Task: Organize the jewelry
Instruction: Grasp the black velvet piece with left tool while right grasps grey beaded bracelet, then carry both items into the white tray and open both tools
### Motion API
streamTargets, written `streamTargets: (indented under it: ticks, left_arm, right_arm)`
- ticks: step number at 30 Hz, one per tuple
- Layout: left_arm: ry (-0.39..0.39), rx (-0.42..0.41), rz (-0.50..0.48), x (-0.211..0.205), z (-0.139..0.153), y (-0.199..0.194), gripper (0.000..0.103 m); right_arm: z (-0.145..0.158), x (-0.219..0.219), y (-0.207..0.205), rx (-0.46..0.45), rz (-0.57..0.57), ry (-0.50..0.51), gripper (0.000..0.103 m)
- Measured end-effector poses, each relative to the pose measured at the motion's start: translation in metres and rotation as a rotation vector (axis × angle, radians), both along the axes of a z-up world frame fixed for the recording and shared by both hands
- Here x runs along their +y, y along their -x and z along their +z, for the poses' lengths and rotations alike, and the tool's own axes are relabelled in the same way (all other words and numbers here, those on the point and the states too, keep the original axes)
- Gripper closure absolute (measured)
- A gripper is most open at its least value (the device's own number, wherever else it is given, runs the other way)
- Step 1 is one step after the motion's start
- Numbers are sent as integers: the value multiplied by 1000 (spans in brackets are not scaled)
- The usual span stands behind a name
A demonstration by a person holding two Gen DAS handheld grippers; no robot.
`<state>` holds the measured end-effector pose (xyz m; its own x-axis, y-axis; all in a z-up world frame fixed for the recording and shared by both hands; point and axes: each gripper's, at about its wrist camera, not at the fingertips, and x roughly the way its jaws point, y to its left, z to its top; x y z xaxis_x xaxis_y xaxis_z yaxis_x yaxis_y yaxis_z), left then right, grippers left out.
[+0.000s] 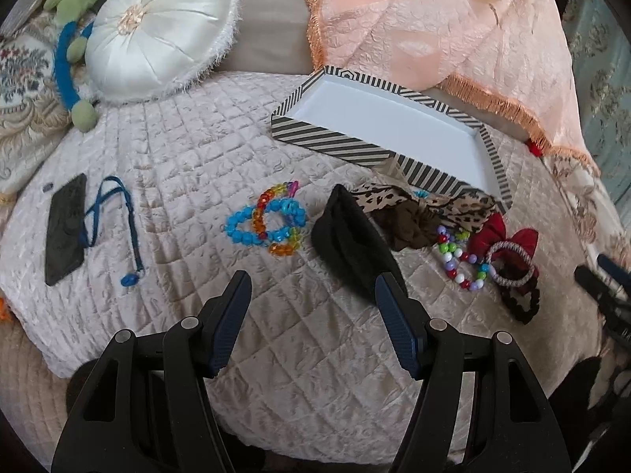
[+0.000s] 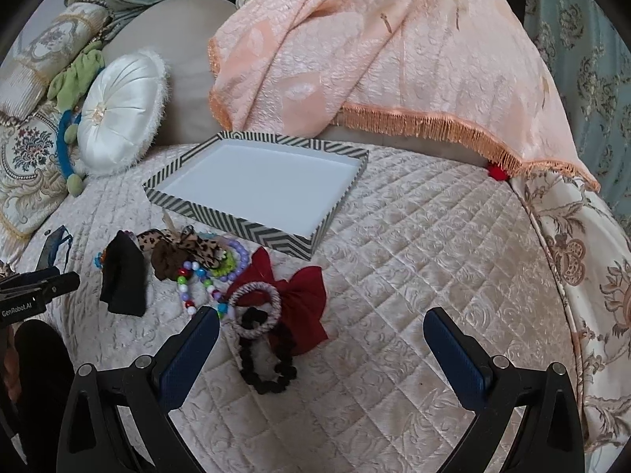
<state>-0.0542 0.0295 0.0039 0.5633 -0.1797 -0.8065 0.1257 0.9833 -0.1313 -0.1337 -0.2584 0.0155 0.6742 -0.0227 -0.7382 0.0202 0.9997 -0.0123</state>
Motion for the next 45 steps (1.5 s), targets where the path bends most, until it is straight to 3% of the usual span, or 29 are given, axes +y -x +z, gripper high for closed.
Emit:
streamTargets:
  ticks: [2,5,7,11,16,19,23,24,25,28,31,45]
  left_arm:
    - [8,3,10,-1,-1,-4,37]
    - [13,5,12,-5,-3,-10,37]
    - [21,11,2,-9,-5,-13,37]
    - [-17,0,-8,-19,-6,-20,37]
    - [-5,29,0,-20,-15,-35,37]
    - [-10,51,-7,-25,-23,-43,37]
    - [0,80,-25,-30,-32,-50,38]
    - [10,82,-28,-30,-34,-51,44]
    - [19,89,-31,-30,-34,-51,56]
    - [38,101,-41,-31,-34,-51,75]
    - [39,76,-48,-30,-27,-46,84]
    - [95,8,-92,-23,19,-44,93]
  right_arm:
    - [-4,1,0,9,23,-17,5]
    - [-11,8,-4,27,54,-9,23]
    - [-18,14,-10,47,76,-9,26]
    - [-28,21,-22,68,100,0,46]
    - [-35,24,-35,90,123,-10,53]
    - [-40,25,-42,110,134,-18,62]
    - [-50,22,-48,139,133,-32,83]
    - [-51,22,-47,140,135,-45,91]
    - [-50,21,-46,138,140,-58,93]
    - [-42,20,-39,113,148,-69,95]
    - [-28,15,-32,78,151,-112,96]
    - [11,18,-34,-14,156,-140,96]
